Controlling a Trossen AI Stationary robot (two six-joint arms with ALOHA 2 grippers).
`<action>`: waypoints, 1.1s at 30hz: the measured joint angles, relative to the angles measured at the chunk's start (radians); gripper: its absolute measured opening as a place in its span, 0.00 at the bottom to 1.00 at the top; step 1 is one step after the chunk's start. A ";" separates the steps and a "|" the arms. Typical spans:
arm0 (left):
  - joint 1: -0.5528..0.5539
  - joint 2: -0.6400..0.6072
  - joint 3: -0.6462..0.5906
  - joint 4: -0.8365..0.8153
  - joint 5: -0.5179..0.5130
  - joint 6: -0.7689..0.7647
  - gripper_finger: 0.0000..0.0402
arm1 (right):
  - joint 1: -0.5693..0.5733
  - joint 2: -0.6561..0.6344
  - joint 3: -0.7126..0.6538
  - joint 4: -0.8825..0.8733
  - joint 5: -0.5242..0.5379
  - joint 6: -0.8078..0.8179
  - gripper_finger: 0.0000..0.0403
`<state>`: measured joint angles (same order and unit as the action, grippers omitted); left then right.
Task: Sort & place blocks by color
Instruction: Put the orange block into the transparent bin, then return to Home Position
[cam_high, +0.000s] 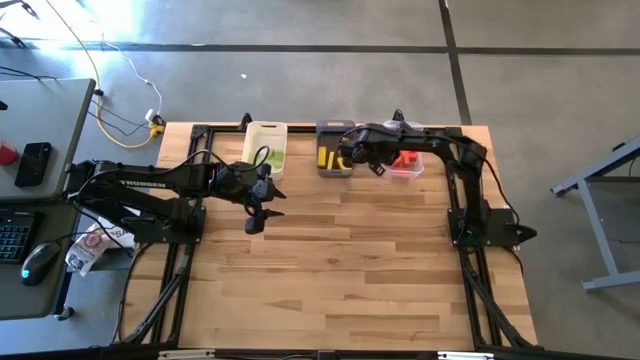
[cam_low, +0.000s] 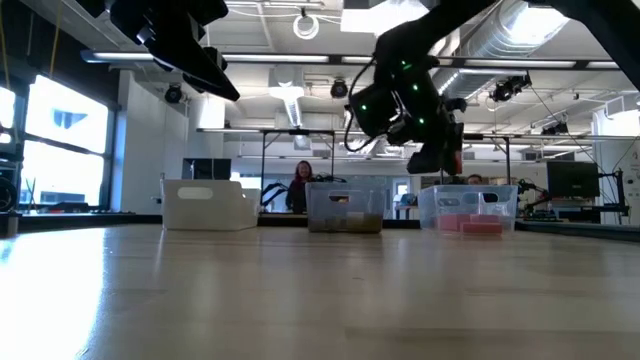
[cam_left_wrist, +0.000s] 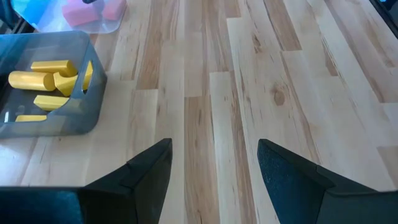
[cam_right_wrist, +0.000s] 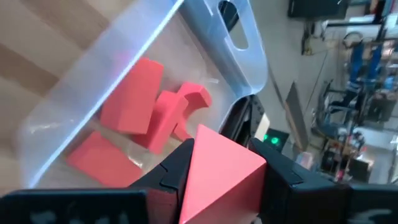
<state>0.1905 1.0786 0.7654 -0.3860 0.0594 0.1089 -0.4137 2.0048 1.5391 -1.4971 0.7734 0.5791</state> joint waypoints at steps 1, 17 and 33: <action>0.000 0.000 0.000 0.000 0.000 0.001 0.56 | -0.015 -0.004 -0.015 0.018 -0.005 -0.007 0.27; 0.000 0.000 0.000 -0.008 0.006 0.017 0.56 | -0.166 -0.056 -0.081 0.133 -0.237 -0.124 0.32; -0.002 0.000 0.000 -0.014 0.215 -0.097 0.56 | -0.173 -0.065 -0.081 0.034 -0.329 -0.044 0.51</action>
<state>0.1890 1.0790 0.7654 -0.3996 0.2744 0.0121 -0.5868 1.9399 1.4586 -1.4633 0.4443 0.5350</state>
